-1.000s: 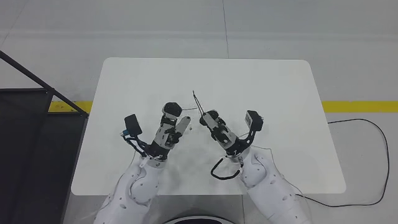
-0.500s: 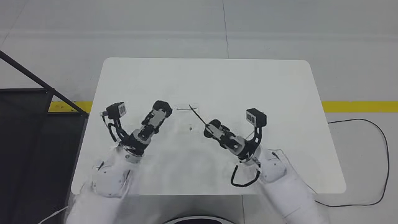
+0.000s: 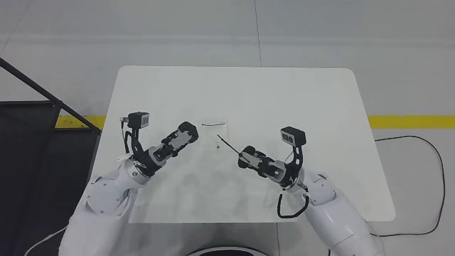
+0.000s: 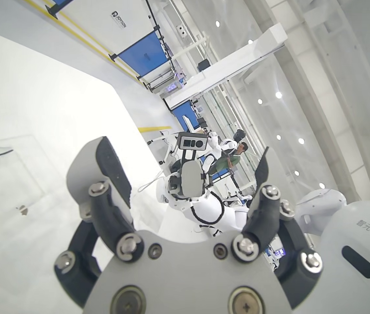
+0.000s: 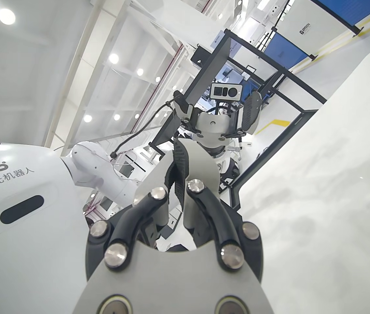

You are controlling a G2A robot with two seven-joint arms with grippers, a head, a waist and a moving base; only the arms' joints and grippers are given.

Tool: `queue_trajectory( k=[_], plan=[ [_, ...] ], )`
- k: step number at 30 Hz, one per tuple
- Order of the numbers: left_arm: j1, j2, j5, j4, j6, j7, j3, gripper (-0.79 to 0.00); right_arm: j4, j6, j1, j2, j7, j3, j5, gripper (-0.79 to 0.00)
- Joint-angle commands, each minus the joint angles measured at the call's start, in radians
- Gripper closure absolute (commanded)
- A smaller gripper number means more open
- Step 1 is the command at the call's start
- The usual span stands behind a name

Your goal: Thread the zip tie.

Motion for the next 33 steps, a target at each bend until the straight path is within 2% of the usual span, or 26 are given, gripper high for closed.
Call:
queue_trajectory(
  k=[1, 3, 6, 7, 10, 13, 16, 33],
  plan=[
    [0.001, 0.0, -0.002, -0.002, 0.003, 0.001, 0.002, -0.785, -0.002, 0.005, -0.001, 0.0, -0.003, 0.0, -0.003, 0.0],
    [-0.003, 0.002, -0.058, -0.012, 0.037, -0.039, 0.021, -0.785, -0.021, 0.027, -0.005, 0.0, -0.008, -0.003, -0.031, 0.0],
    [-0.028, 0.01, -0.173, 0.006, 0.081, -0.165, 0.022, -0.785, -0.025, 0.04, -0.003, 0.002, 0.009, -0.006, -0.034, 0.0],
    [-0.037, 0.013, -0.207, 0.016, 0.094, -0.201, 0.019, -0.76, -0.022, 0.046, 0.001, 0.003, 0.024, -0.008, -0.025, 0.0],
    [-0.06, 0.021, -0.289, 0.043, 0.128, -0.312, 0.016, -0.65, -0.012, 0.075, 0.018, 0.007, 0.075, -0.016, 0.02, 0.0],
    [-0.078, 0.028, -0.352, 0.066, 0.148, -0.401, 0.014, -0.44, -0.009, 0.111, 0.031, 0.012, 0.111, -0.024, 0.062, 0.0],
    [-0.092, 0.033, -0.374, 0.084, 0.153, -0.452, 0.016, -0.351, -0.007, 0.152, 0.044, 0.017, 0.153, -0.034, 0.11, 0.0],
    [-0.108, 0.043, -0.388, 0.083, 0.142, -0.434, 0.053, -0.286, -0.003, 0.19, 0.068, 0.035, 0.19, -0.063, 0.162, 0.0]
  ],
)
